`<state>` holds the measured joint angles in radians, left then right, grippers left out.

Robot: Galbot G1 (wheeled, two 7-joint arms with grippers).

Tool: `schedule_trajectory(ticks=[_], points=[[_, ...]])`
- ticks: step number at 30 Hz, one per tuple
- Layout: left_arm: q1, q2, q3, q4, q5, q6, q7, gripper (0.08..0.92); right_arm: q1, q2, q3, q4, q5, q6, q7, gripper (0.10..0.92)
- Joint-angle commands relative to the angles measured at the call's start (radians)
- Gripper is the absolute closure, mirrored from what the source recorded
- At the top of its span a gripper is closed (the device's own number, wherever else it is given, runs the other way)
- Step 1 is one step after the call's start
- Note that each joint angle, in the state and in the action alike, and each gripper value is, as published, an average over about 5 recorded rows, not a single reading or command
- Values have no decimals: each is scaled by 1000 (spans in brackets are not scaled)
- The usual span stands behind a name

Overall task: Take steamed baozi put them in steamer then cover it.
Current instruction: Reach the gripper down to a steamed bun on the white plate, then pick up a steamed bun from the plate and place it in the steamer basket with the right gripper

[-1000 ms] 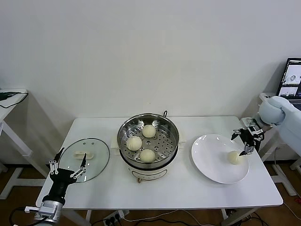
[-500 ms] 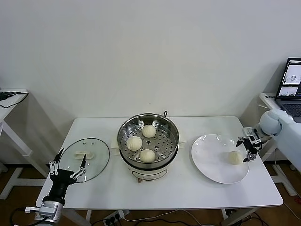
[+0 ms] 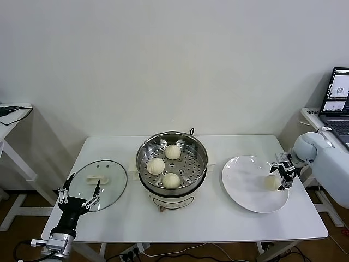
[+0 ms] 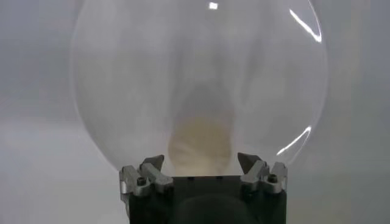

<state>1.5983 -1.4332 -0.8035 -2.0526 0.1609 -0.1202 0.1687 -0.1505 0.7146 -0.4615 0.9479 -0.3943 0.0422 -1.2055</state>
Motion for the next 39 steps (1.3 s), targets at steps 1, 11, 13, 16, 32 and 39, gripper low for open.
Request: schedule_trajectory(ticks=[1, 11, 13, 16, 32, 39], points=[[0, 0, -1, 3, 1, 0, 0, 177, -16, 24, 22, -21, -37, 6, 7, 203], [-1, 1, -1, 3, 1, 1, 0, 177, -20, 26, 24, -17, -50, 6, -2, 209], [-2, 1, -1, 4, 1, 1, 0, 177, -20, 25, 22, -16, -54, 6, -3, 238], [-2, 0, 0, 8, 1, 0, 0, 177, -22, 23, 22, -15, -59, 8, -4, 313], [-5, 1, 4, 1, 1, 4, 0, 177, 26, -22, -27, 43, 44, -19, -16, 364], [-4, 4, 8, -16, 1, 6, -1, 177, 229, -173, -270, 245, 351, -155, -22, 364]])
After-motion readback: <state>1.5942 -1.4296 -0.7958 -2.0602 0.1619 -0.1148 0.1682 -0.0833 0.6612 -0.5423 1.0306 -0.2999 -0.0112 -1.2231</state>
